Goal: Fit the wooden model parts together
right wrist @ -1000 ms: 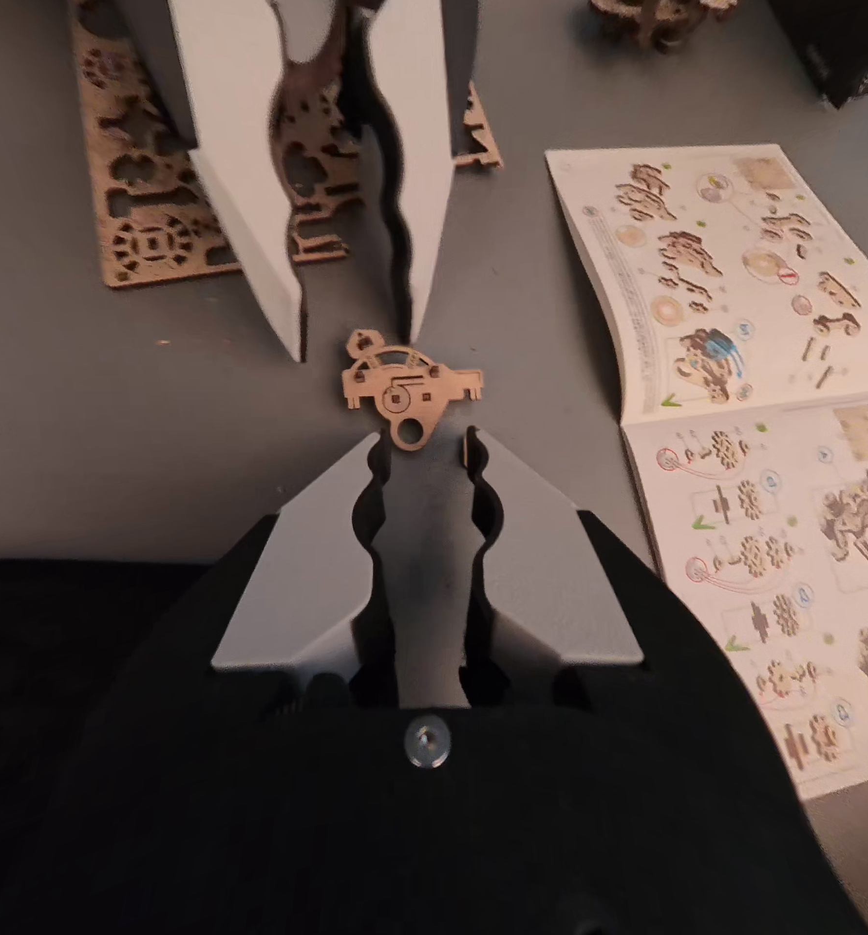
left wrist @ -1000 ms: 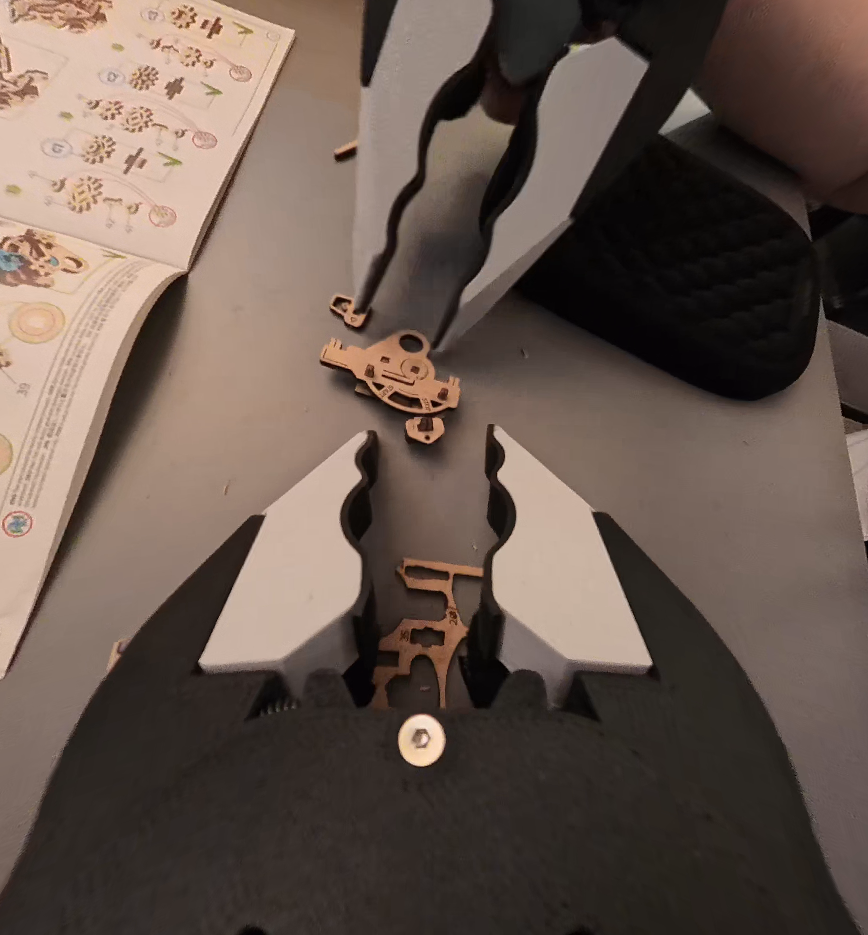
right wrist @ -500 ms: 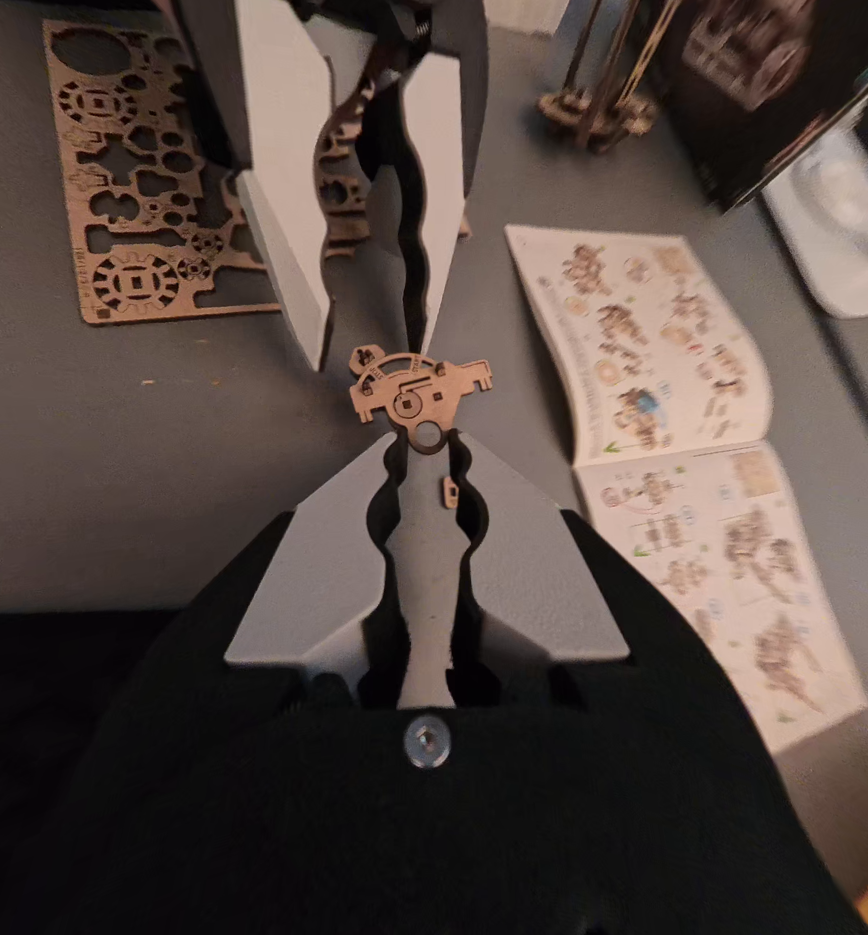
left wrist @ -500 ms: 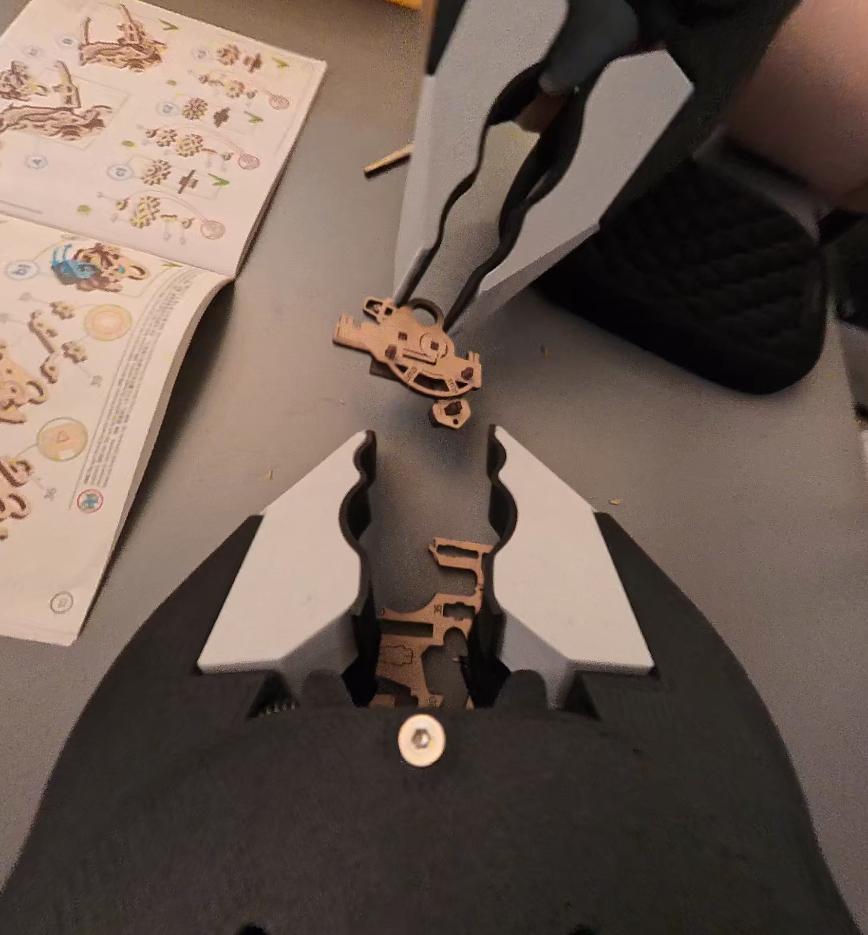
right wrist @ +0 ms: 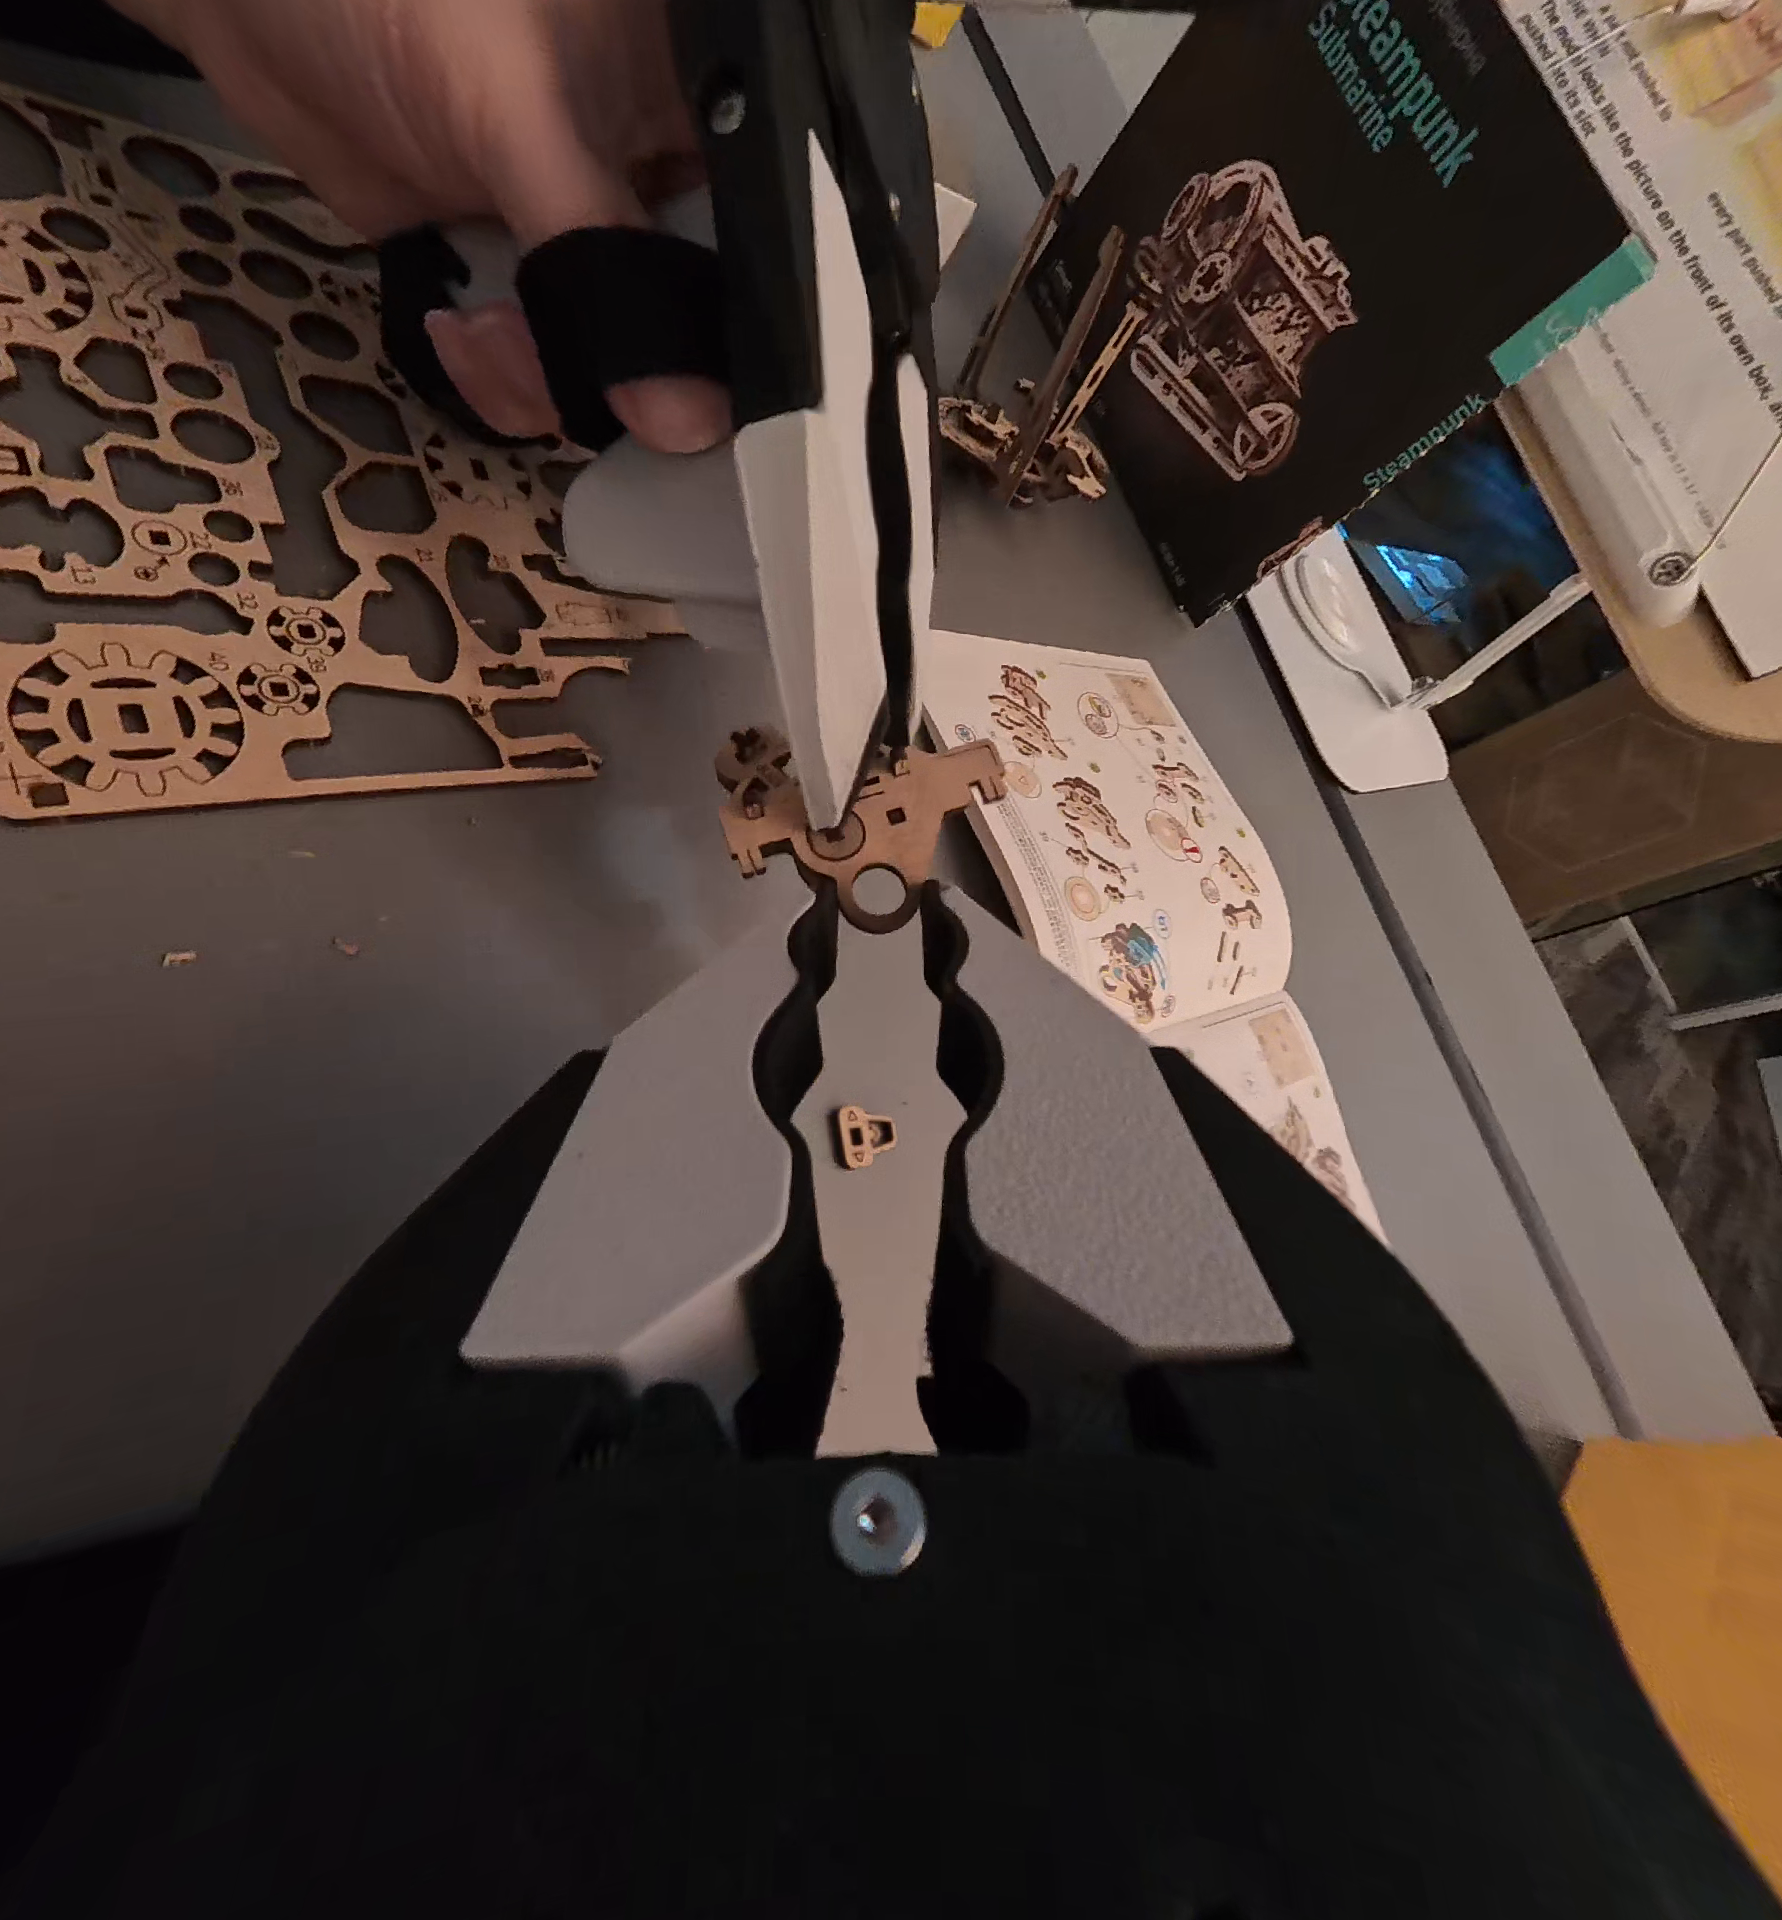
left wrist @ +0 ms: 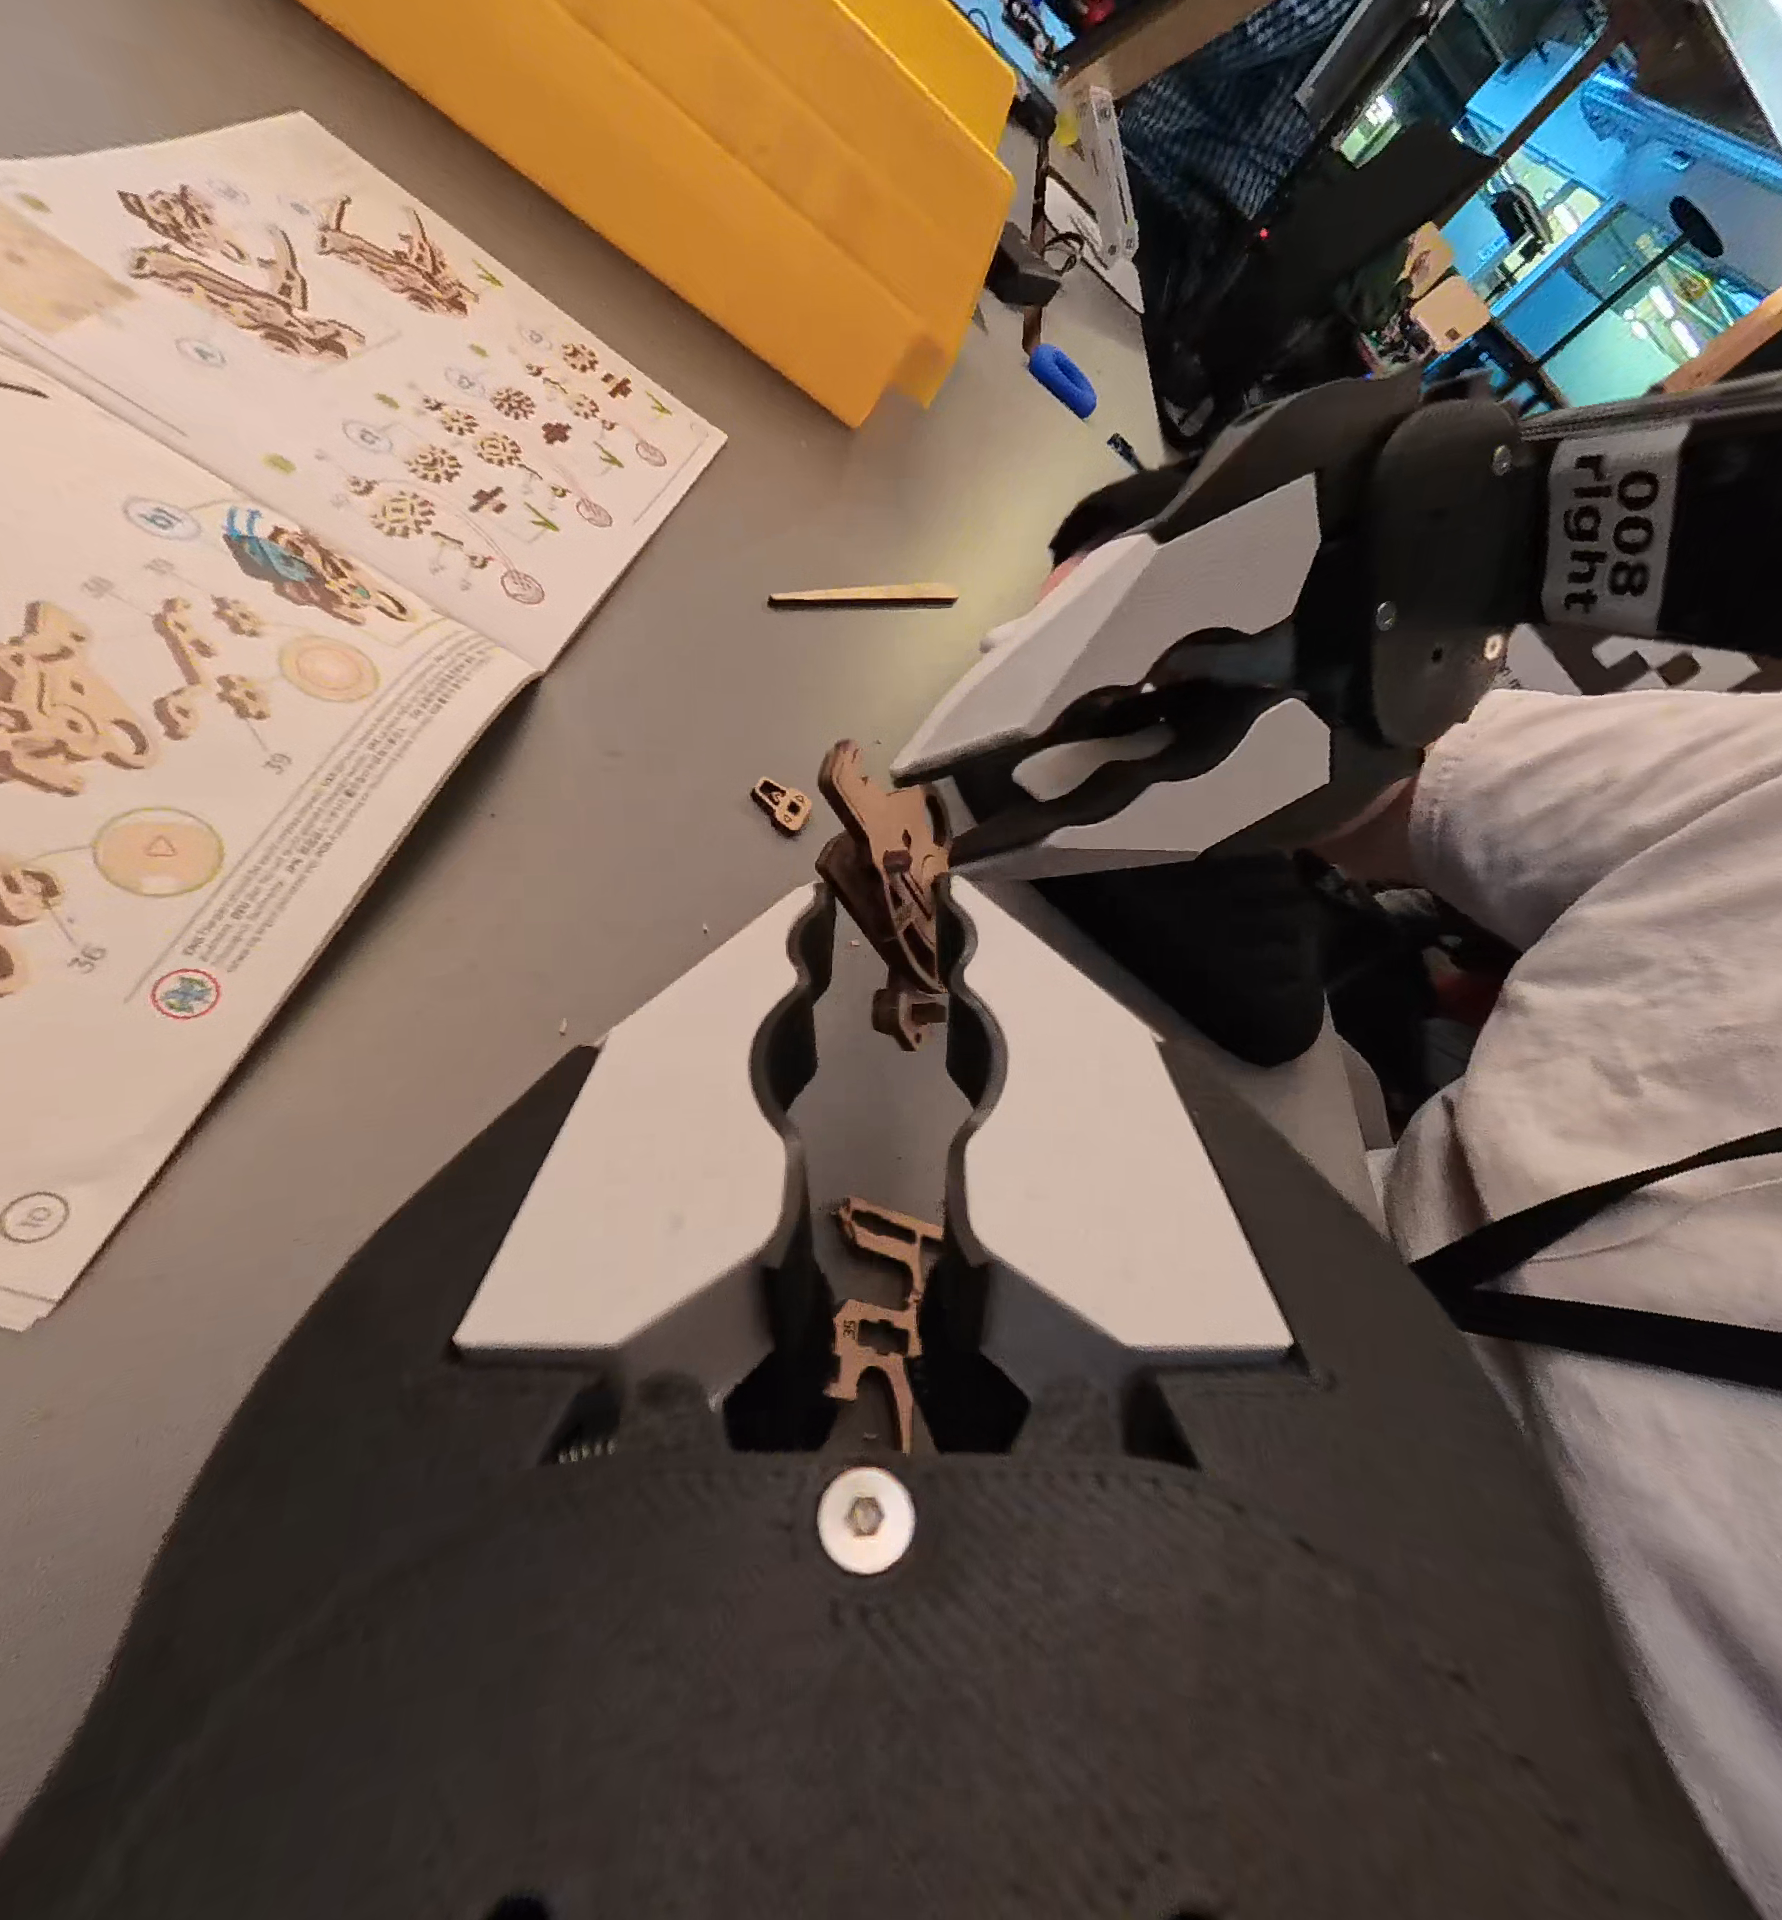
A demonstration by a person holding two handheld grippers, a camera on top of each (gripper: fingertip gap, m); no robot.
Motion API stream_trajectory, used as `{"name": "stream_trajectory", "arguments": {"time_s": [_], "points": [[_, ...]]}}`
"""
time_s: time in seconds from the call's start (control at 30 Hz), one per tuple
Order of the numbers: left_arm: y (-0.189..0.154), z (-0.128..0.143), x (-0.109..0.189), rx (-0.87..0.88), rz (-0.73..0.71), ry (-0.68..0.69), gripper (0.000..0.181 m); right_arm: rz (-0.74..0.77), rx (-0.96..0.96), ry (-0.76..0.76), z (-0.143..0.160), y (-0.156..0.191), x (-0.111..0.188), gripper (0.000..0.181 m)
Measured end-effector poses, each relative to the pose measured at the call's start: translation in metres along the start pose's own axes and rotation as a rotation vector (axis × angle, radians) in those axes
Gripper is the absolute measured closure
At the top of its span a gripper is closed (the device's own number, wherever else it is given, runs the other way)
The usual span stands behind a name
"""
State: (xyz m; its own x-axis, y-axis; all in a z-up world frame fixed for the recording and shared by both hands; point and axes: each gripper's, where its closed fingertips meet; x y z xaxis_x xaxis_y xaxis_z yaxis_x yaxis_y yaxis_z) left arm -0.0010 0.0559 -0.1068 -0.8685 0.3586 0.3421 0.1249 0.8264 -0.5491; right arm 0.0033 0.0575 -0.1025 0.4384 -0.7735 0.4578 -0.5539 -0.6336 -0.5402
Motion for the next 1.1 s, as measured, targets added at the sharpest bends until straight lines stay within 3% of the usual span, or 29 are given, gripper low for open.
{"name": "stream_trajectory", "arguments": {"time_s": [0.13,0.2,0.47,0.63,0.7,0.73,0.93,0.97,1.0,1.1], "points": [[-0.004,0.002,0.002,-0.057,0.000,0.033,0.169,-0.059,-0.064,-0.024,0.001,0.003,0.001,0.167],[-0.007,0.004,0.003,-0.076,0.003,0.049,0.169,-0.108,-0.154,-0.039,0.002,0.003,0.001,0.157],[-0.013,0.024,0.000,-0.134,0.027,0.181,0.169,-0.439,-0.512,-0.103,0.002,0.018,0.003,0.148],[-0.026,0.034,-0.006,-0.248,0.042,0.255,0.170,-0.590,-0.602,-0.103,-0.001,0.029,0.011,0.155],[-0.025,0.034,-0.008,-0.309,0.001,0.269,0.170,-0.660,-0.599,-0.080,-0.002,0.039,0.015,0.175],[-0.026,0.035,-0.009,-0.331,-0.005,0.275,0.171,-0.665,-0.603,-0.063,0.000,0.041,0.014,0.175],[-0.022,0.022,0.000,-0.284,-0.004,0.177,0.169,-0.619,-0.715,-0.038,-0.001,0.034,0.012,0.175],[-0.017,0.015,0.004,-0.267,-0.026,0.138,0.162,-0.593,-0.741,-0.043,0.001,0.027,0.010,0.175],[-0.014,0.008,0.009,-0.250,-0.036,0.093,0.153,-0.565,-0.783,-0.059,0.002,0.019,0.009,0.175],[-0.010,-0.015,0.026,-0.164,-0.002,-0.057,0.150,-0.601,-0.977,-0.182,-0.005,-0.003,0.015,0.175]]}}
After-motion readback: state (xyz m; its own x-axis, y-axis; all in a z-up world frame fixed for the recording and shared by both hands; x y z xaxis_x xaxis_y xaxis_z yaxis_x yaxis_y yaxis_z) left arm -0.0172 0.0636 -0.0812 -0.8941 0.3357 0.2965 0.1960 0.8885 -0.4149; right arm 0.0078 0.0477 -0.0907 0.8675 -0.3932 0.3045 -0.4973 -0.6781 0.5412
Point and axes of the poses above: each gripper's, where its closed fingertips meet, x back along the fingers, z out of its underside, y = z × x across the jaws, and after that the axes turned 1 degree about z, right-handed
